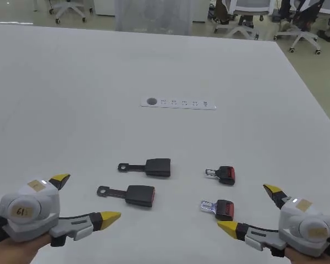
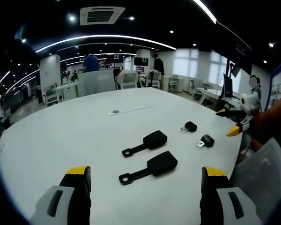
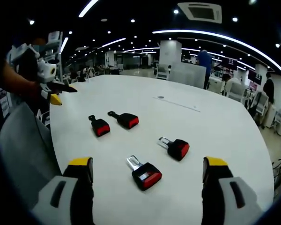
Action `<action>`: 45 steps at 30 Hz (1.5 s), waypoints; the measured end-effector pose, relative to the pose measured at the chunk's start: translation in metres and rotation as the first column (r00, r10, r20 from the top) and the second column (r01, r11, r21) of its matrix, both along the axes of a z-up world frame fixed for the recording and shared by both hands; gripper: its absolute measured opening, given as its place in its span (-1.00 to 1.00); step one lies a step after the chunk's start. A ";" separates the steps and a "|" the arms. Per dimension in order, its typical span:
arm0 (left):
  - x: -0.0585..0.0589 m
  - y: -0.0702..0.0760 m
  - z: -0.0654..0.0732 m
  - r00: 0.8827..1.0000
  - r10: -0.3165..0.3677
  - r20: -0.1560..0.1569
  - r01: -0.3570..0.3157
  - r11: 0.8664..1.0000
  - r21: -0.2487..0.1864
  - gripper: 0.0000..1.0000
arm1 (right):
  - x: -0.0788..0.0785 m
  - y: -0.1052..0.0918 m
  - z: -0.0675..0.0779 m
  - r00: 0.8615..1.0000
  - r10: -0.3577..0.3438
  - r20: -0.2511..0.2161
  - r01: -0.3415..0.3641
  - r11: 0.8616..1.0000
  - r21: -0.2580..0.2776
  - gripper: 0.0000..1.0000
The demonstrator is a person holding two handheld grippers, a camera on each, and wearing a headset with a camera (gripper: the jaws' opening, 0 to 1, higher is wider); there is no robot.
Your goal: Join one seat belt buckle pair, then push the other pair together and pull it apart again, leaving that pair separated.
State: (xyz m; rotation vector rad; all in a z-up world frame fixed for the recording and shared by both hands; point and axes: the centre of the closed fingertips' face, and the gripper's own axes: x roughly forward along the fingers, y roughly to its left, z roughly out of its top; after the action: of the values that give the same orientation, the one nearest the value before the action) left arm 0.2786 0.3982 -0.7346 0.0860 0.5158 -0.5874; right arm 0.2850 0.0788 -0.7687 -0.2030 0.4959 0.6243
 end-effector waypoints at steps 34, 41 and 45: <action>0.000 0.002 -0.001 1.000 0.008 -0.001 -0.008 1.000 -0.001 1.00 | -0.001 0.002 -0.003 1.000 0.008 -0.012 -0.008 1.000 0.002 0.94; 0.000 0.002 -0.001 1.000 0.006 0.000 -0.006 1.000 0.000 1.00 | -0.001 0.002 -0.003 1.000 0.007 -0.012 -0.007 1.000 0.003 0.94; 0.000 0.002 -0.002 1.000 0.005 -0.002 -0.005 1.000 0.003 1.00 | -0.002 0.001 -0.003 1.000 0.008 -0.012 -0.008 1.000 0.001 0.94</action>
State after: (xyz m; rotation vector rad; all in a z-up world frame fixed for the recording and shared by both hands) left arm 0.2783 0.4001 -0.7362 0.0874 0.5184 -0.5815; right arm 0.2830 0.0802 -0.7716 -0.2008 0.5071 0.6337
